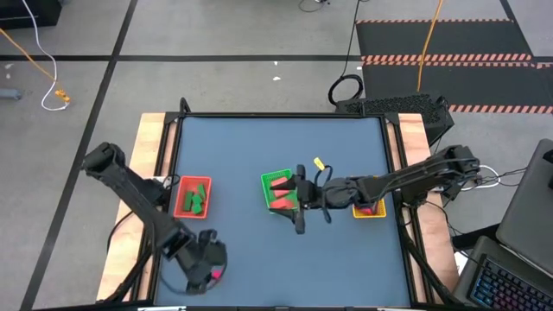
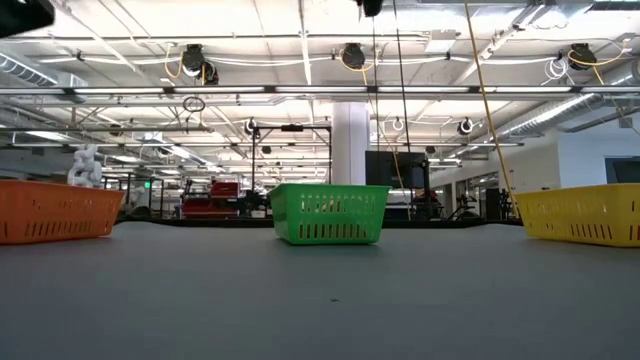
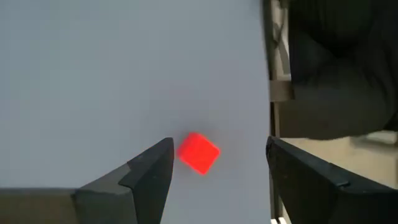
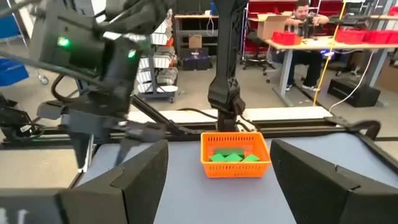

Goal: Sort & place blocks by color
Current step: Put the red block into the yellow bin

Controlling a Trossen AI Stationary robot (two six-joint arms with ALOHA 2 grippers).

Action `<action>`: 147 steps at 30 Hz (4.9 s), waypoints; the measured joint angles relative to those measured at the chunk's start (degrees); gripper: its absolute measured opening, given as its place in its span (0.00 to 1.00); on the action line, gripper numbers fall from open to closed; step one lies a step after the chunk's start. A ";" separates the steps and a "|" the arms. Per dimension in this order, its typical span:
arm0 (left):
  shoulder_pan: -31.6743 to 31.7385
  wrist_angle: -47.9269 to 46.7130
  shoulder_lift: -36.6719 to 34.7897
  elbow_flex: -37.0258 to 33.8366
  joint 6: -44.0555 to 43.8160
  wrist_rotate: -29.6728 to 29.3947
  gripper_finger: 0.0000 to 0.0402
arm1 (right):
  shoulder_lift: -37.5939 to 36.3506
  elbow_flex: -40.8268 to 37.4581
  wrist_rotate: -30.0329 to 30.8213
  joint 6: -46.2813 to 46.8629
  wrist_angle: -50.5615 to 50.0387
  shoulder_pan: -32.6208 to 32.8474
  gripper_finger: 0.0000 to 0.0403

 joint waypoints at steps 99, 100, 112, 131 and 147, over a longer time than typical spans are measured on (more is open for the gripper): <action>17.46 43.91 8.04 4.52 75.71 -41.68 0.32 | -4.78 -21.03 10.11 28.48 23.17 7.43 0.68; 17.67 44.58 8.04 4.52 76.00 -41.04 0.32 | -4.78 -21.03 10.04 28.29 23.60 7.45 0.68; 19.31 48.26 8.06 4.50 77.96 -37.32 0.32 | -4.78 -21.03 8.22 27.82 24.54 7.43 0.66; 20.12 48.54 8.06 4.50 78.50 -36.77 0.69 | -4.76 -21.00 9.53 23.55 24.75 6.60 0.30; 20.17 37.46 8.06 4.52 76.54 -45.31 0.63 | -10.47 -21.05 17.85 27.14 -3.99 8.12 0.30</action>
